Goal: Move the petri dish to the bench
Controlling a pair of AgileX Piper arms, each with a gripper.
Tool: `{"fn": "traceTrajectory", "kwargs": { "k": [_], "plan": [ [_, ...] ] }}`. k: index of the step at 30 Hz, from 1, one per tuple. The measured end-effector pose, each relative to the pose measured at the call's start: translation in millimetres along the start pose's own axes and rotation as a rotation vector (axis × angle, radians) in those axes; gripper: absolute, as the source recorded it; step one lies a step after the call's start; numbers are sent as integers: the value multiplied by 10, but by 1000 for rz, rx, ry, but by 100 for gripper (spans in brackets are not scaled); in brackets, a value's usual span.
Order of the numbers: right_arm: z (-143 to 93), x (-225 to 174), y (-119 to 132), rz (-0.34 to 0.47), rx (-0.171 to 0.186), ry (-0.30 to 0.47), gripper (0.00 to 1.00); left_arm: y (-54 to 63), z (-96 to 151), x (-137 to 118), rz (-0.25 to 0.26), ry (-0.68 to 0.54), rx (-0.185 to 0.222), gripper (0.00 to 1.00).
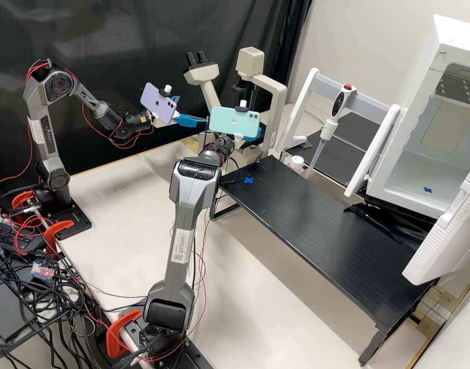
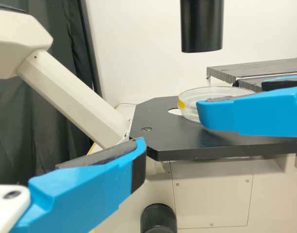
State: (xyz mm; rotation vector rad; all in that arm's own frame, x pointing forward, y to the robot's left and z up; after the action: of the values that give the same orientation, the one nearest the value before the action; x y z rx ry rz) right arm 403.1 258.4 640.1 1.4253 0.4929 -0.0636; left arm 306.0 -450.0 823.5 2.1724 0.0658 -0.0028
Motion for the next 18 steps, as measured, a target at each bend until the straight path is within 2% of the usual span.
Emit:
{"fn": "traceTrajectory", "kwargs": {
  "k": [18],
  "plan": [
    [-7,-56,-25,-3,-6,0,0,0,0,0,0,0,0,100]
  ]
}}
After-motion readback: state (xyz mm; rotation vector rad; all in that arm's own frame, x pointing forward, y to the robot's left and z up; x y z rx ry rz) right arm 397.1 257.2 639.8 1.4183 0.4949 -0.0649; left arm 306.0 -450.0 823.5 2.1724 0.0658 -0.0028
